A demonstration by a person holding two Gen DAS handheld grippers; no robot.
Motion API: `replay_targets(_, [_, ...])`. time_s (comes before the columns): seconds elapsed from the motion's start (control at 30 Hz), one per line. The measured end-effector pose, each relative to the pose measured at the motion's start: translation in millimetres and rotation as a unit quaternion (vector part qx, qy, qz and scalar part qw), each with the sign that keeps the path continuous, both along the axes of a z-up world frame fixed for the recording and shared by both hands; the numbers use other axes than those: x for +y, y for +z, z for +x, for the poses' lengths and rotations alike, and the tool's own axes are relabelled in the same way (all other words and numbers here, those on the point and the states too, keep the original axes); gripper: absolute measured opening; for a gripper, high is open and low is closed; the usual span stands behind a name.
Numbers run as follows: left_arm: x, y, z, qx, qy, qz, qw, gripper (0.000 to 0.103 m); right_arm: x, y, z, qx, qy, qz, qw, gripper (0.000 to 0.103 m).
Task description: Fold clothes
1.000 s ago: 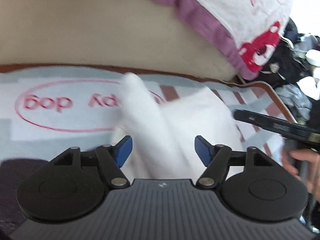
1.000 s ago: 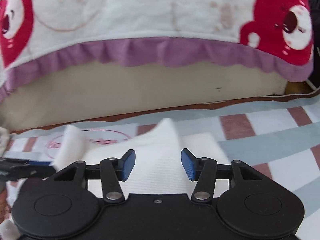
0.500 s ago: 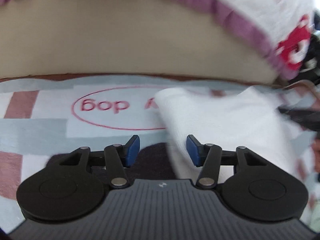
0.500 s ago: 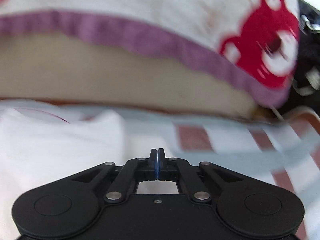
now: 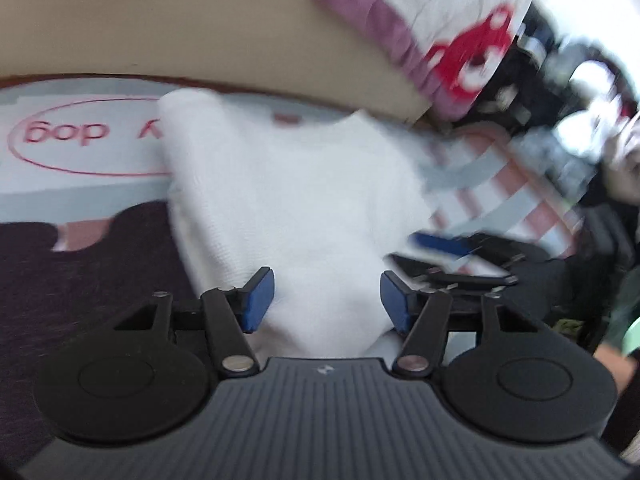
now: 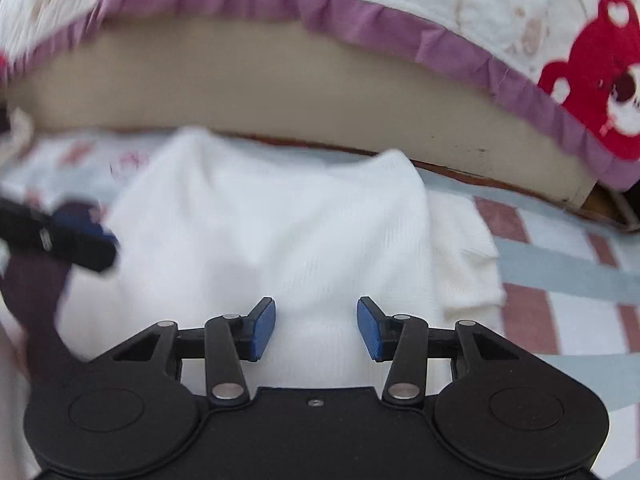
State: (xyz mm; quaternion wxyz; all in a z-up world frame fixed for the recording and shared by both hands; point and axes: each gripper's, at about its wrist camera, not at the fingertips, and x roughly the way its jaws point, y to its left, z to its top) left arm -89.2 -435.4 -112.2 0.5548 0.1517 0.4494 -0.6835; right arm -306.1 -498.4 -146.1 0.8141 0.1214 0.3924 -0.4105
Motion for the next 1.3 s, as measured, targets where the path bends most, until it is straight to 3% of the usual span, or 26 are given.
replay_targets(0.03, [-1,-4,-2,-0.02,0.006,0.02,0.9996,0.067,3,-5,-4,0.024,-0.011,-0.006,1.0,0.053])
replay_targets(0.07, [-2,-10,-4,-0.032,0.012,0.04,0.9986,0.069,5,-6,-9,0.037,-0.028,-0.006,0.999,0.052])
replay_targets(0.13, [2,-18,5,0.007,0.026,0.05,0.9984,0.067,7,0,-19,0.035,-0.061,0.0,0.998,0.052])
replay_targets(0.2, [5,-22,13,0.035,0.033,0.051,0.9975,0.068,16,20,-22,-0.014,-0.049,-0.004,0.999,0.052])
replay_targets(0.33, [4,-19,11,0.025,0.032,0.063,0.9972,0.068,33,41,1,-0.083,0.022,0.001,0.996,0.052])
replay_targets(0.4, [4,-20,10,0.028,0.032,0.077,0.9962,0.068,37,32,21,-0.071,0.049,0.012,0.996,0.052])
replay_targets(0.47, [5,-23,11,0.041,0.029,0.096,0.9941,0.069,42,11,36,-0.027,0.066,0.03,0.997,0.054])
replay_targets(0.53, [6,-24,13,0.05,0.028,0.111,0.9922,0.069,44,5,30,-0.013,0.059,0.075,0.995,0.056])
replay_targets(0.67, [15,5,22,0.07,0.035,0.061,0.9951,0.065,35,11,3,-0.004,0.019,0.175,0.984,0.055])
replay_targets(0.7, [16,13,25,0.081,0.037,0.041,0.9952,0.067,30,15,-10,-0.024,-0.005,0.191,0.981,0.056])
replay_targets(0.77, [15,31,30,0.109,0.04,-0.003,0.9933,0.074,19,21,-41,-0.097,-0.069,0.227,0.967,0.06])
replay_targets(0.87, [-5,38,30,0.066,0.069,-0.026,0.9951,0.079,13,8,-91,-0.231,-0.181,0.26,0.92,0.064])
replay_targets(0.97, [-36,20,41,0.046,0.095,-0.031,0.9939,0.079,16,2,-121,-0.249,-0.306,0.171,0.903,0.065])
replay_targets(1.03, [-51,3,54,0.069,0.09,-0.029,0.9932,0.079,14,-5,-122,-0.279,-0.315,0.185,0.888,0.064])
replay_targets(1.2, [-67,-13,68,0.051,0.069,-0.023,0.996,0.079,10,-21,-115,-0.363,-0.314,0.249,0.841,0.064])
replay_targets(1.27, [-70,-21,70,0.062,0.052,-0.007,0.9967,0.079,14,-32,-103,-0.38,-0.311,0.274,0.827,0.064])
replay_targets(1.3, [-72,-27,69,0.071,0.041,0.006,0.9966,0.079,14,-35,-97,-0.385,-0.307,0.277,0.825,0.064])
